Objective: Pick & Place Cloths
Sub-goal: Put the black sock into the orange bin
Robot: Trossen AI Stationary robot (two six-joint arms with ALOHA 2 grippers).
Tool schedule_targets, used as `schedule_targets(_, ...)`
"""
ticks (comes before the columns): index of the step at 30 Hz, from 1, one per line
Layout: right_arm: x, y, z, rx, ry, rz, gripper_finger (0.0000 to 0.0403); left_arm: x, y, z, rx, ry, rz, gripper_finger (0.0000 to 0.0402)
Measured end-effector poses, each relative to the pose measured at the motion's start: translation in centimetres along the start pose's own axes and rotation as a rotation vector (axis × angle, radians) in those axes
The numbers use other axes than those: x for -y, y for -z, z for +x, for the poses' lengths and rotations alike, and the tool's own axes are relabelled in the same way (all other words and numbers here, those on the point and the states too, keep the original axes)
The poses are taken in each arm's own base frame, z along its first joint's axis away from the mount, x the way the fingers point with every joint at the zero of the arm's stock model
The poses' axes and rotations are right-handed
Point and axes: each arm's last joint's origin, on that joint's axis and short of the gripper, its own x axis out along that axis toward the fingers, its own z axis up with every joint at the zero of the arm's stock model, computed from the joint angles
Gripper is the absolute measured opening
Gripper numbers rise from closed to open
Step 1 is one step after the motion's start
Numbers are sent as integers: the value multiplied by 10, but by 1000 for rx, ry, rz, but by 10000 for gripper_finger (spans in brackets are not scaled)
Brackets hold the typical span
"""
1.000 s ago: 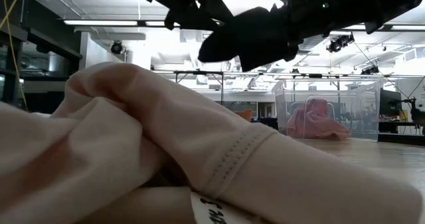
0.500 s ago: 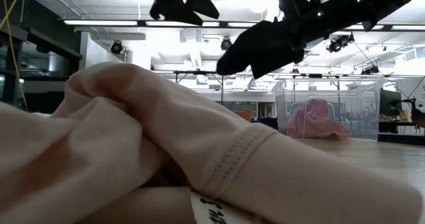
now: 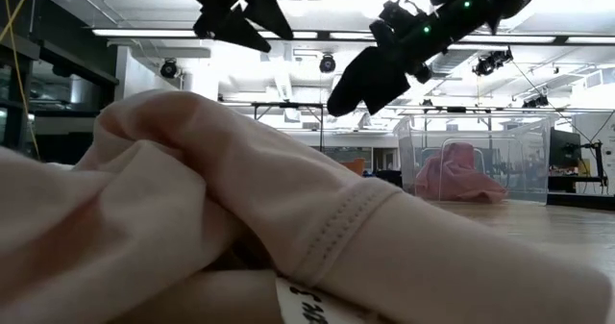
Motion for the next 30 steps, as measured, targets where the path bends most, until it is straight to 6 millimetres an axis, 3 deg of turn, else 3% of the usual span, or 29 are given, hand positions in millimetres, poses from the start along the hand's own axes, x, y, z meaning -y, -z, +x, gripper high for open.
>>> schedule_targets(7,28,-24,21,51,-20,23,5,0,1,1,-7,3,-18,287)
schedule_targets(19,42,-27,122,-167,1,34,5,1,1,1,-10,10,-37,287)
schedule_targets(25,64,-29,160,-268,34,60,5,1,1,1,-13,18,-54,287)
schedule_targets(30,71,-27,185,-369,-16,75,5,1,1,1,-12,18,-58,287)
